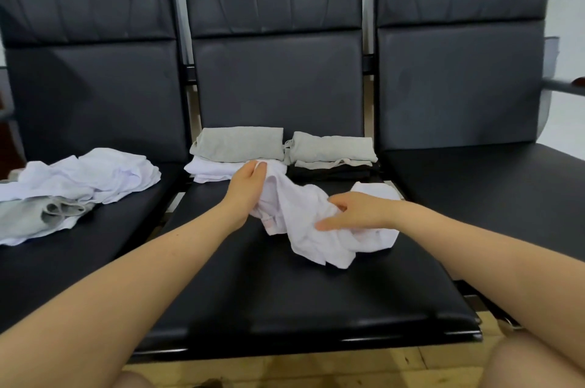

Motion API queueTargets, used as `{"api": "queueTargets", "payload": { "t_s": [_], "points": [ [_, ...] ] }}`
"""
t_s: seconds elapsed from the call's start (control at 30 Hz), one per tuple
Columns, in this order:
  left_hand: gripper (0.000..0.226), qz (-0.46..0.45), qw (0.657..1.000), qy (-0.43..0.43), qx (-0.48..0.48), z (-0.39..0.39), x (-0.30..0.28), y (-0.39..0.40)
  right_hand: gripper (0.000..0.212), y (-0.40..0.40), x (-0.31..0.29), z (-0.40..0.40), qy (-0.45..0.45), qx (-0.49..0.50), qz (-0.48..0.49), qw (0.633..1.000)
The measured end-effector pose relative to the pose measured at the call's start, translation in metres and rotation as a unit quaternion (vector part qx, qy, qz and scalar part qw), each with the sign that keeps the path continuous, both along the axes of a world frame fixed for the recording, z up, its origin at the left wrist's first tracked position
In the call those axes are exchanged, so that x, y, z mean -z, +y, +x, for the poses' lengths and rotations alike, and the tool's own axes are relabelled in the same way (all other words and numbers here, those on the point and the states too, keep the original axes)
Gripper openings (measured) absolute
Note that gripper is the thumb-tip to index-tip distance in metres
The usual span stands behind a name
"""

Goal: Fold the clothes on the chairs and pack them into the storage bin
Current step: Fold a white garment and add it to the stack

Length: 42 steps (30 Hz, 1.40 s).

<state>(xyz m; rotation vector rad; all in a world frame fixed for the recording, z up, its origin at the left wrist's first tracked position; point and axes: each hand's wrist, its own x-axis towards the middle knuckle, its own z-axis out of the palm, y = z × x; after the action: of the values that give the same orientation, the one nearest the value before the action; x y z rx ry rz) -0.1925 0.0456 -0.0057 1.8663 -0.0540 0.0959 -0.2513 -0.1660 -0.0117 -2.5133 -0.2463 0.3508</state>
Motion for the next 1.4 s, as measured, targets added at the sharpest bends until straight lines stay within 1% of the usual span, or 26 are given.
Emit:
{"api": "queueTargets", "payload": {
  "t_s": [0.1, 0.17, 0.2, 0.27, 0.3, 0.33, 0.37, 0.4, 0.43, 0.5, 0.57, 0.6, 0.67, 0.73, 0.8, 0.83, 0.87, 0.9, 0.93, 1.0, 1.03, 1.07, 1.13, 1.23, 1.33, 1.4],
  "points": [
    [0.04, -0.029, 0.998, 0.048, 0.031, -0.005, -0.002, 0.001, 0.031, -0.009, -0.001, 0.002, 0.025, 0.024, 0.071, 0.997],
    [0.039, -0.042, 0.997, 0.062, 0.036, -0.008, -0.006, 0.003, 0.029, -0.013, -0.003, 0.004, 0.055, 0.061, 0.189, 0.979],
    [0.034, -0.047, 0.997, 0.054, 0.035, -0.01, -0.008, 0.005, 0.03, -0.014, -0.005, 0.005, 0.071, 0.09, 0.255, 0.96],
    [0.027, -0.072, 0.997, 0.015, 0.022, -0.011, -0.016, 0.012, 0.033, -0.016, -0.015, 0.009, 0.09, 0.147, 0.406, 0.897],
    [0.026, -0.094, 0.996, -0.001, 0.008, -0.01, -0.02, 0.015, 0.032, -0.015, -0.024, 0.011, 0.09, 0.174, 0.461, 0.866],
    [0.026, -0.114, 0.993, -0.011, -0.009, -0.01, -0.025, 0.018, 0.031, -0.012, -0.037, 0.012, 0.083, 0.2, 0.474, 0.854],
    [0.026, -0.125, 0.992, -0.016, -0.028, -0.008, -0.029, 0.021, 0.028, -0.007, -0.05, 0.014, 0.058, 0.22, 0.438, 0.87],
    [0.026, -0.128, 0.991, -0.021, -0.044, -0.006, -0.031, 0.023, 0.025, -0.002, -0.06, 0.017, 0.033, 0.23, 0.336, 0.913],
    [0.026, -0.123, 0.99, -0.025, -0.058, -0.003, -0.031, 0.026, 0.021, 0.006, -0.068, 0.016, 0.017, 0.252, 0.26, 0.932],
    [0.026, -0.075, 0.994, -0.034, -0.075, 0.004, -0.024, 0.029, 0.029, 0.009, -0.062, 0.02, -0.008, 0.282, 0.136, 0.95],
    [0.023, 0.01, 0.996, -0.028, -0.086, 0.012, -0.011, 0.032, 0.038, -0.004, -0.034, 0.037, -0.026, 0.289, 0.141, 0.947],
    [0.02, 0.06, 0.994, -0.017, -0.087, 0.015, -0.004, 0.034, 0.038, -0.009, -0.021, 0.041, -0.054, 0.32, 0.136, 0.936],
    [0.016, 0.154, 0.985, 0.007, -0.077, 0.018, 0.007, 0.036, 0.029, -0.01, -0.008, 0.042, -0.1, 0.303, 0.025, 0.947],
    [0.015, 0.211, 0.975, 0.012, -0.07, 0.019, 0.014, 0.034, 0.014, -0.004, -0.002, 0.043, -0.202, 0.293, 0.0, 0.935],
    [0.019, 0.227, 0.972, -0.001, -0.066, 0.016, 0.015, 0.029, 0.015, 0.009, -0.005, 0.031, -0.297, 0.24, 0.089, 0.92],
    [0.019, 0.228, 0.972, -0.009, -0.062, 0.013, 0.015, 0.026, 0.015, 0.017, -0.008, 0.023, -0.31, 0.175, 0.106, 0.929],
    [0.019, 0.228, 0.972, -0.02, -0.055, 0.01, 0.014, 0.023, 0.014, 0.024, -0.008, 0.016, -0.303, 0.093, 0.091, 0.944],
    [0.016, 0.23, 0.972, -0.034, -0.045, 0.007, 0.015, 0.021, 0.012, 0.032, -0.009, 0.009, -0.273, 0.009, 0.075, 0.959],
    [0.013, 0.233, 0.971, -0.05, -0.033, 0.003, 0.015, 0.02, 0.012, 0.041, -0.01, 0.0, -0.216, -0.061, 0.043, 0.973],
    [0.011, 0.232, 0.968, -0.09, -0.003, -0.005, 0.015, 0.021, 0.021, 0.053, -0.01, -0.012, -0.08, -0.145, -0.031, 0.986],
    [0.012, 0.229, 0.967, -0.112, 0.008, -0.008, 0.014, 0.022, 0.026, 0.055, -0.009, -0.015, -0.026, -0.163, -0.054, 0.985],
    [0.013, 0.229, 0.965, -0.13, 0.016, -0.011, 0.013, 0.024, 0.028, 0.054, -0.007, -0.017, 0.006, -0.169, -0.07, 0.983],
    [0.017, 0.233, 0.962, -0.14, 0.036, -0.02, 0.008, 0.027, 0.021, 0.046, -0.006, -0.019, 0.02, -0.165, -0.073, 0.983],
    [0.027, 0.227, 0.966, -0.053, 0.116, -0.033, 0.01, 0.029, 0.014, 0.028, -0.007, -0.017, -0.025, -0.132, -0.029, 0.99],
    [0.042, 0.28, 0.943, 0.063, 0.165, -0.04, 0.023, 0.03, 0.013, 0.013, -0.009, -0.014, -0.106, -0.043, 0.106, 0.988],
    [0.048, 0.288, 0.937, 0.105, 0.167, -0.04, 0.029, 0.028, 0.012, 0.005, -0.012, -0.012, -0.127, 0.051, 0.212, 0.968]
  ]
}}
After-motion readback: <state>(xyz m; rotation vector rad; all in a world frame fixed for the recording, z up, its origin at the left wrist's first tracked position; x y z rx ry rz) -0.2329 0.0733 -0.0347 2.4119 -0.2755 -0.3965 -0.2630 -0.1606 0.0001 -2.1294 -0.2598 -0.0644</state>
